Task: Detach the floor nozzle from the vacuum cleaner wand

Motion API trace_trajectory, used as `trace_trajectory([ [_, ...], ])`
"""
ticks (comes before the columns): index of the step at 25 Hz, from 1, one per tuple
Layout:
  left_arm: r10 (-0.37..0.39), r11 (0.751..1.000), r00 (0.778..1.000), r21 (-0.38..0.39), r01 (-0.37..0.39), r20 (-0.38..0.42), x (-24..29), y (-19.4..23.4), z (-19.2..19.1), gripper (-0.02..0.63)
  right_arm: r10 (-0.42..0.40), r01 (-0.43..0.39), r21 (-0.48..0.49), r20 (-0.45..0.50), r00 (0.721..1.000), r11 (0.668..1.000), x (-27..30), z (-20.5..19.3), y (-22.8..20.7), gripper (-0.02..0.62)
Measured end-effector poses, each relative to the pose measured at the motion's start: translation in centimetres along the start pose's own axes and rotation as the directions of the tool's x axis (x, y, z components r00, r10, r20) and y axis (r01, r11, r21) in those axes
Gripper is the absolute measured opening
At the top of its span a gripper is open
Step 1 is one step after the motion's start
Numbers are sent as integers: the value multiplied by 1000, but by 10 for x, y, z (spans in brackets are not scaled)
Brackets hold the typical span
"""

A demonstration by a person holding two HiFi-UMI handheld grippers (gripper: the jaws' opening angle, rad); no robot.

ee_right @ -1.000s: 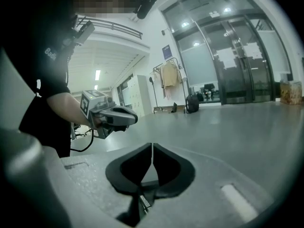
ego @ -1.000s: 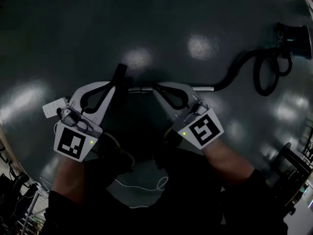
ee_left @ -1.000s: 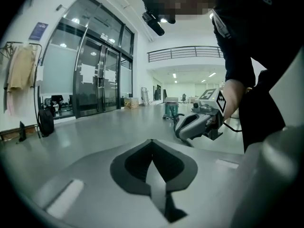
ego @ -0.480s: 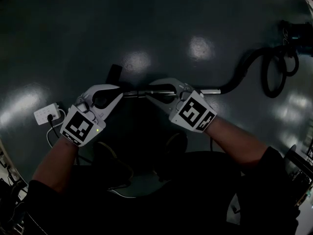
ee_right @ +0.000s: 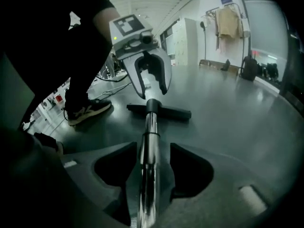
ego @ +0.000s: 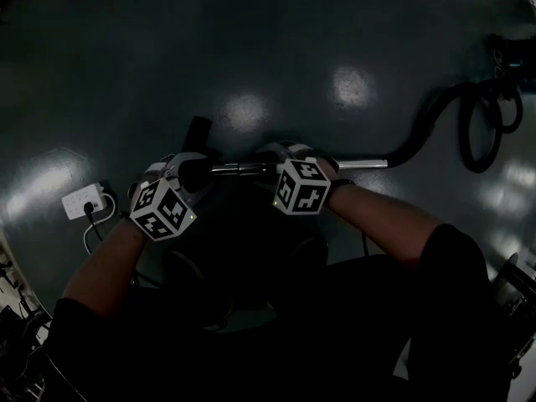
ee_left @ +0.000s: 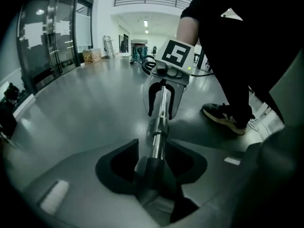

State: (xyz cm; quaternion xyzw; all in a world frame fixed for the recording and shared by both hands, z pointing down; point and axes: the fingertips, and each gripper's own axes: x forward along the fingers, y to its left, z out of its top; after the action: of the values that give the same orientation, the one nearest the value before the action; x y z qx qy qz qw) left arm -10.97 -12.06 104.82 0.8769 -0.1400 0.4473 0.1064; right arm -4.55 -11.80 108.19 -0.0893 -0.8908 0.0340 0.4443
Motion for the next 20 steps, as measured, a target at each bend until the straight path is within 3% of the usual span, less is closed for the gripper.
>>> trace_trajectory([
  [4,-8,995,993,101,20,-119,19,-9,-24,204,9,-14,-64,-78,997,998,23,-17,6,220],
  [9,10,967,958,248,64,-285,43,-19,-59,224,-2,-28,-145,-203,979,989,49,-49,11,221],
  [12,25,953,943,293,78,-332,52,-20,-67,224,-22,-22,-168,-256,967,986,57,-62,9,219],
  [16,76,936,920,346,67,-385,60,-15,-82,207,-17,-9,-92,-268,963,996,57,-66,6,163],
  [20,120,917,891,393,70,-437,58,-11,-96,212,4,-16,-40,-275,961,999,50,-64,8,153],
])
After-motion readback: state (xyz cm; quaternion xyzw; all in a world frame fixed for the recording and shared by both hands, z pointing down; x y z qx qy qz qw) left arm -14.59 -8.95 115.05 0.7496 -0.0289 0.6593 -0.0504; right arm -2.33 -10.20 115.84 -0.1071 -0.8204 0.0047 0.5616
